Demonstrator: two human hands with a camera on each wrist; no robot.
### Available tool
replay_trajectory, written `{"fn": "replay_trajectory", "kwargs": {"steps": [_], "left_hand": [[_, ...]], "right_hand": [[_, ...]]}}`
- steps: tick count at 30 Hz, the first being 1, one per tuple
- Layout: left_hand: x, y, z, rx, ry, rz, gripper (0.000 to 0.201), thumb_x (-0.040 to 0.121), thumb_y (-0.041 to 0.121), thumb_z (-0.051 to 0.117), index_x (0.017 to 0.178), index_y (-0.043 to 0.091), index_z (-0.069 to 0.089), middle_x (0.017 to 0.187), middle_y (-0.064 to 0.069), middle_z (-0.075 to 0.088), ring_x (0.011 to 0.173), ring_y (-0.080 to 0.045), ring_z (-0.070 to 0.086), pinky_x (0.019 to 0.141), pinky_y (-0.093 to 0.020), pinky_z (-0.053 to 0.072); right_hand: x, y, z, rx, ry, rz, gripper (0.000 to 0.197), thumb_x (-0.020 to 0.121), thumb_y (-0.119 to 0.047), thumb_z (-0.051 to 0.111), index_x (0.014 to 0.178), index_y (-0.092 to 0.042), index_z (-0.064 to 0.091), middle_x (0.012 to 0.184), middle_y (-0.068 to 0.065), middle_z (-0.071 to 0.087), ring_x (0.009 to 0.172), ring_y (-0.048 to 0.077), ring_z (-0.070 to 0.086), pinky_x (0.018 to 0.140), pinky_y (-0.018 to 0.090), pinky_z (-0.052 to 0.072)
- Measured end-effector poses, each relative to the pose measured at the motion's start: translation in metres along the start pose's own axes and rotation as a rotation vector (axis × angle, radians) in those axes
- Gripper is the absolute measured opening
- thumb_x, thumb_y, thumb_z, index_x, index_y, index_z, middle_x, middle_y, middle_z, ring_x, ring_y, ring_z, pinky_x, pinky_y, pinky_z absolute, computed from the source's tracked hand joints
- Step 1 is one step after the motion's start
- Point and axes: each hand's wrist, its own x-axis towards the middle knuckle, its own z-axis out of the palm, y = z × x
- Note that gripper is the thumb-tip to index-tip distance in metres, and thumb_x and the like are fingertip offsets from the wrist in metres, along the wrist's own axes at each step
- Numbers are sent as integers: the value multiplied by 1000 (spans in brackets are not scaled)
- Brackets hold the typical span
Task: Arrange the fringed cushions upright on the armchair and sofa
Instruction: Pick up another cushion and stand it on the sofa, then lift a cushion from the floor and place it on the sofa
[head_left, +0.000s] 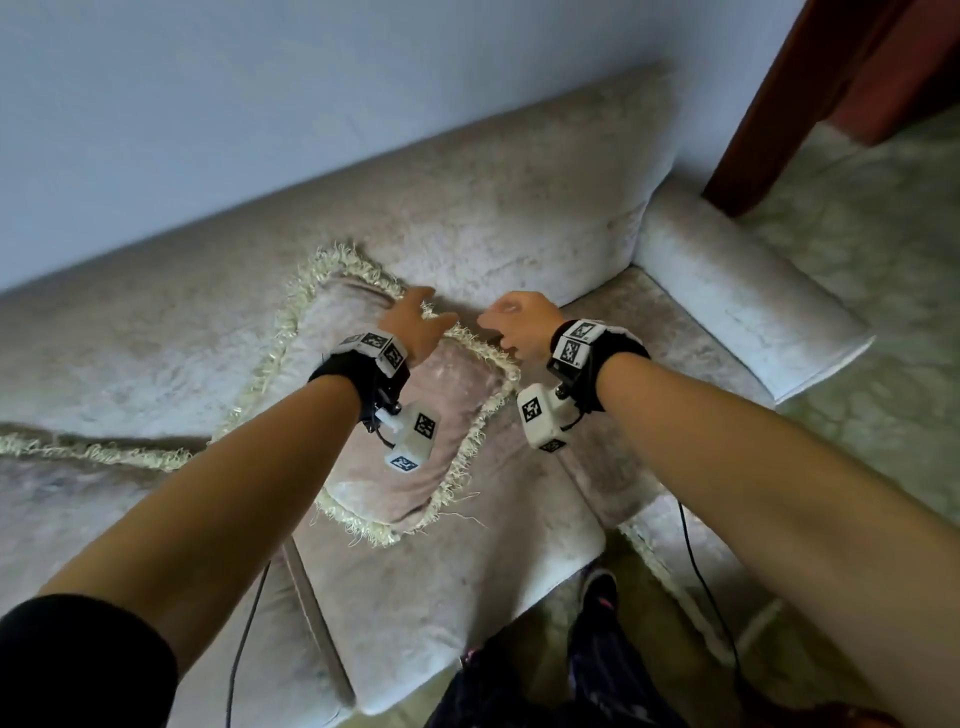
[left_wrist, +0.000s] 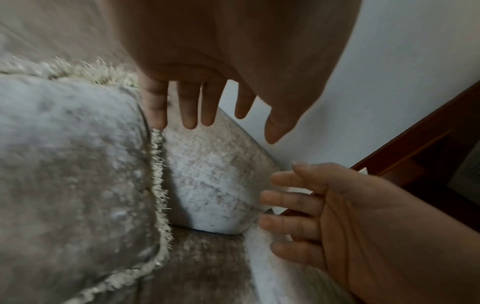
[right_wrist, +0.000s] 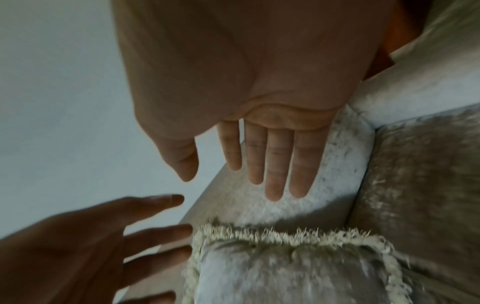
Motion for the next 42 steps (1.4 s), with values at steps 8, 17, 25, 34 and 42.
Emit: {"fn": "replay_trajectory", "kwargs": {"steps": [8, 17, 25, 34, 42], "left_hand": [[1, 104, 50, -162, -80, 17, 51, 91, 35, 63, 137, 16, 50, 140, -13, 51, 120, -32, 55, 100, -42, 46], [2, 225, 151, -71, -169, 82, 57, 93, 45, 57, 142, 18, 44, 149, -10, 42, 128, -33, 48, 101, -44, 45], [5, 312, 249, -170, -310, 46, 56, 95, 51, 50, 139, 17, 45, 144, -10, 45, 127, -35, 48, 100, -56, 44], [17, 370, 324, -227, -525, -35, 60, 96, 57, 42, 146, 24, 39, 145, -7, 44, 125, -31, 50, 97, -46, 43], [63, 402, 389, -172, -774, -54, 57, 96, 58, 41, 131, 16, 53, 124, -9, 57, 116, -32, 56, 97, -45, 43]], "right_hand": [[-31, 25, -109, 210, 131, 48, 32, 85, -44, 68, 107, -22, 60, 100, 0, 62, 80, 20, 66, 69, 39, 57], [-68, 94, -255, 269, 178, 109, 57, 86, -57, 58, 130, -21, 54, 122, 3, 58, 96, 21, 60, 84, 41, 51], [-102, 183, -367, 426, 197, 311, 72, 85, -67, 51, 146, -30, 36, 130, 9, 53, 117, 32, 57, 93, 53, 51], [-119, 266, -428, 599, 277, 447, 77, 87, -69, 48, 147, -24, 37, 143, 14, 47, 115, 37, 56, 93, 52, 49], [-126, 312, -443, 632, 387, 596, 80, 82, -70, 53, 146, -23, 41, 138, 12, 54, 119, 32, 57, 98, 49, 49]]}}
